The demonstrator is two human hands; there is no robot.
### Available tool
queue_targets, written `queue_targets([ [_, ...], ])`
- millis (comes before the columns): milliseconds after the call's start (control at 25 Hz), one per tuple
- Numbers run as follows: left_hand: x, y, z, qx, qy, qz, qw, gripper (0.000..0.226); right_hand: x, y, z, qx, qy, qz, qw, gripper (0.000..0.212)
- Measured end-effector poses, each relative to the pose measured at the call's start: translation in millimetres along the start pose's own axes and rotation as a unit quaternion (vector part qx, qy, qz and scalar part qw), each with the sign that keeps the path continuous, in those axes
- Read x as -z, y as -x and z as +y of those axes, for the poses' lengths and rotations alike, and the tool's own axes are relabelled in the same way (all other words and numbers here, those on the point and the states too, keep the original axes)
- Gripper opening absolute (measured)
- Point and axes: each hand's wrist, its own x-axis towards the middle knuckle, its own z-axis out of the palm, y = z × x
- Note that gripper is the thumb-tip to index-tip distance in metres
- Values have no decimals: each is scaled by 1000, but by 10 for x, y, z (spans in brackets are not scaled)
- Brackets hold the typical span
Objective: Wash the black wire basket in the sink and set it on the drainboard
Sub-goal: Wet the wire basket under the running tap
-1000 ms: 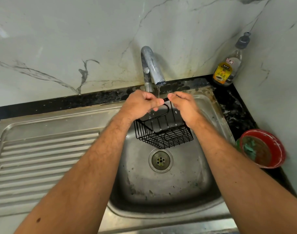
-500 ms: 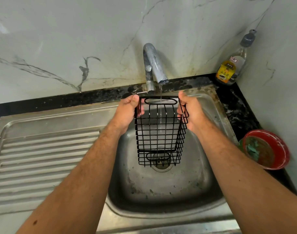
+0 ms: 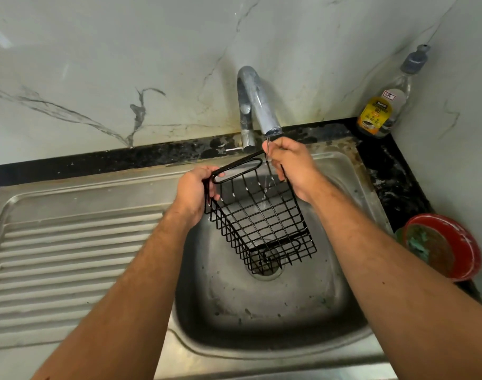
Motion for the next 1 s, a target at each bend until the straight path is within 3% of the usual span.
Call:
queue_targets([
  [160, -6, -44, 2, -27, 14, 15, 999, 39, -4, 10, -9, 28, -18, 3, 999, 18],
  [520, 20, -30, -34, 19, 108, 13, 994, 26, -88, -38, -10, 2, -31, 67, 997, 13],
  [680, -59, 22, 33, 1, 153, -10, 988, 27, 26, -35, 61, -58, -64, 107, 991, 21],
  [840, -170, 104, 77, -33, 91, -9, 995, 27, 62, -55, 102, -140, -76, 131, 978, 29],
  [1000, -183, 107, 124, -19, 54, -36, 998, 26, 62, -60, 112, -196, -110, 132, 965, 24],
])
